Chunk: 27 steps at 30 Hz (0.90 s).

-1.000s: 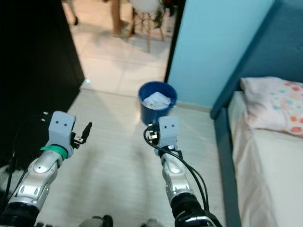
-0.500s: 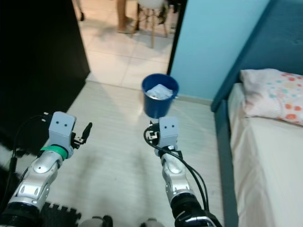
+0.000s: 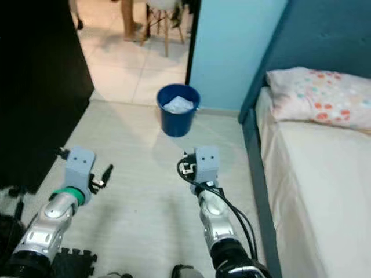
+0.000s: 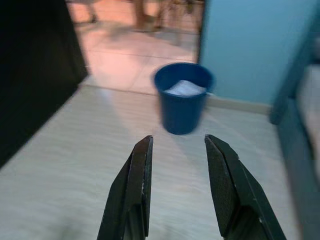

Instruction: Clean up the room

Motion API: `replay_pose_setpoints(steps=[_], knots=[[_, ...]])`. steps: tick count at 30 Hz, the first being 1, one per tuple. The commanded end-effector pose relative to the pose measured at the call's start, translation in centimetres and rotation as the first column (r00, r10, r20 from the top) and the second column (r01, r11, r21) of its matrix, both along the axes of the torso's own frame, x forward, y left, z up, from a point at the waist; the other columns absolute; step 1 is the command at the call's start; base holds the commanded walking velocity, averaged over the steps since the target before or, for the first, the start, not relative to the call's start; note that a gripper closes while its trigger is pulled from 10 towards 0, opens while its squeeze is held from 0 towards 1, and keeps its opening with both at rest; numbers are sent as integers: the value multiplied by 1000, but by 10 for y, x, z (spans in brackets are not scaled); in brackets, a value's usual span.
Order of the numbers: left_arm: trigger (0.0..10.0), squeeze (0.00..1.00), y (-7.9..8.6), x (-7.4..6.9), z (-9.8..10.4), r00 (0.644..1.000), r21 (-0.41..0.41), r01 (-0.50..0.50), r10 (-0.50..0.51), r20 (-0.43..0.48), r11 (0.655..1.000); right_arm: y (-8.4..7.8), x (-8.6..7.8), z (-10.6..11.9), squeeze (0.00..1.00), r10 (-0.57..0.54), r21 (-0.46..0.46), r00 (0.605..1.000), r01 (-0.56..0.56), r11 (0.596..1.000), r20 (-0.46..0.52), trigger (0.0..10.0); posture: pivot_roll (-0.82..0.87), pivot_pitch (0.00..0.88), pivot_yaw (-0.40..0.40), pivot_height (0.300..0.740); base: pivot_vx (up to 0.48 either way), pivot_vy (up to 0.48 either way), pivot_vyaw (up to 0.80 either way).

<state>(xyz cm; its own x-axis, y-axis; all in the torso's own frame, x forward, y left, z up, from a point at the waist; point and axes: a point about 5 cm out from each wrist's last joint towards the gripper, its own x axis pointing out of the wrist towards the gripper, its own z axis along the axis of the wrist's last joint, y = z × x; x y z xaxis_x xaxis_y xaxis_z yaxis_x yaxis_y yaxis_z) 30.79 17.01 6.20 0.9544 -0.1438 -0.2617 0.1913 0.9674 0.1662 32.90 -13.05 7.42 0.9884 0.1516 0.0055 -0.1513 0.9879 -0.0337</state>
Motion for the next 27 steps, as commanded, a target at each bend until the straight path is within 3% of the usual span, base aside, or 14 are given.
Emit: replay_pose_setpoints(steps=[1, 9, 15, 27], knots=[[10000, 0, -3, -2, -7, 999, -9, 7, -7, -41, 1000, -5, -4, -9, 0, -16, -1, 999, 16, 1000, -44, 10000, 52, 60, 64, 726, 0, 0, -800], [10000, 0, -7, 2, -2, 1000, -6, 28, -28, -10, 1000, -6, -5, -12, 0, -21, -3, 998, 21, 1000, -55, 10000, 49, 62, 66, 726, 0, 0, -800], [10000, 0, -11, 5, 4, 999, -97, 33, -34, -10, 995, -6, -5, -12, 0, -21, -1, 998, 21, 1000, -53, 10000, 47, 63, 67, 726, 0, 0, -800], [10000, 0, -18, 8, 14, 994, -95, 92, -87, 62, 991, -6, -4, -9, 0, -21, 0, 999, 21, 1000, -43, 10000, 45, 59, 69, 726, 0, 0, -800]])
